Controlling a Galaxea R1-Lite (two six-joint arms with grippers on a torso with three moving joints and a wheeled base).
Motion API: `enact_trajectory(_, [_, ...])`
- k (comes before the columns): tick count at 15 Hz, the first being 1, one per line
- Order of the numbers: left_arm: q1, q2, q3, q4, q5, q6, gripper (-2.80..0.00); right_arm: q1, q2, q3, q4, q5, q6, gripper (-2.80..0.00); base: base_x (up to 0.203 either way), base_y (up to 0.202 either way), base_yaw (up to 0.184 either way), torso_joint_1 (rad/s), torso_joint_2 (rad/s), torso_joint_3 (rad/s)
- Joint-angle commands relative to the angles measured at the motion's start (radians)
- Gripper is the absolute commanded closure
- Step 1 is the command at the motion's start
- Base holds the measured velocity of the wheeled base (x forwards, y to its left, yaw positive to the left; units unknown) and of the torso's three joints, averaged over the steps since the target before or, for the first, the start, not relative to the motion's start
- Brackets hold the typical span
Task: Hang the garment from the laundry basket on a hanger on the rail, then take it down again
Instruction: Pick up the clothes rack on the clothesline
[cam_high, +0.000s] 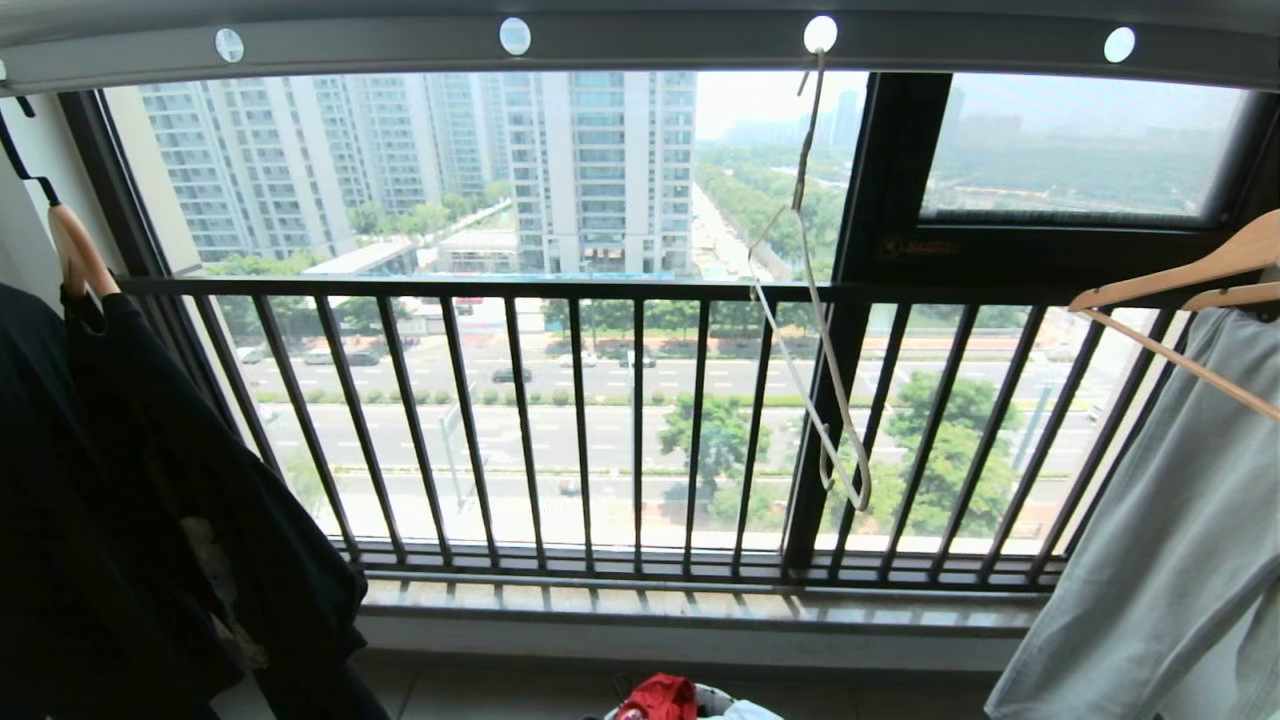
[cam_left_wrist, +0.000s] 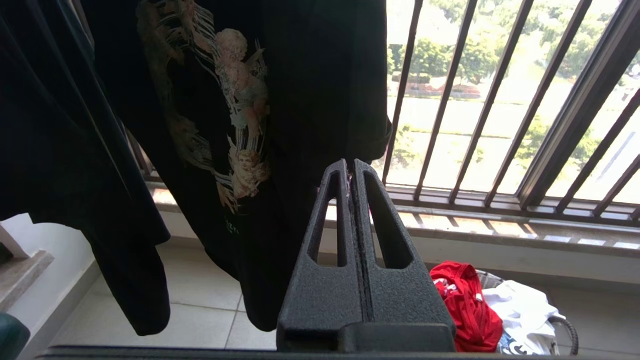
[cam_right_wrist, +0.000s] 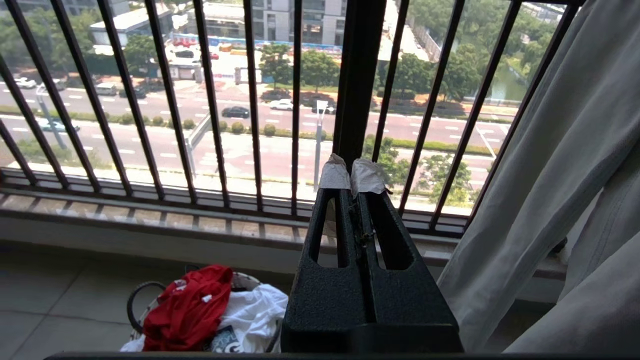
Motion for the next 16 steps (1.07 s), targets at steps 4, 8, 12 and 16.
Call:
enact_trajectory(4, [0.0, 0.0, 0.0, 0.0, 0.001, -0.001, 0.0, 0.002, 0.345, -0.243, 0.026, 0.074, -0.001, 0.0, 0.0, 0.0, 0.0, 0.0, 0.0, 0.0])
enact_trajectory(8, [0.0, 0.0, 0.0, 0.0, 0.001, -0.001, 0.0, 0.005, 0.575, -0.538, 0.062, 0.107, -0.011, 0.0, 0.0, 0.0, 0.0, 0.0, 0.0, 0.0])
enact_trajectory(12, [0.0, 0.0, 0.0, 0.0, 0.001, -0.001, 0.0, 0.077, 0.786, -0.749, 0.149, 0.131, -0.002, 0.0, 0.0, 0.0, 0.0, 0.0, 0.0, 0.0])
enact_trajectory(16, [0.0, 0.0, 0.0, 0.0, 0.001, -0.001, 0.0, 0.274, 0.939, -0.853, 0.163, 0.114, 0.054, 0.0, 0.0, 0.0, 0.0, 0.0, 0.0, 0.0])
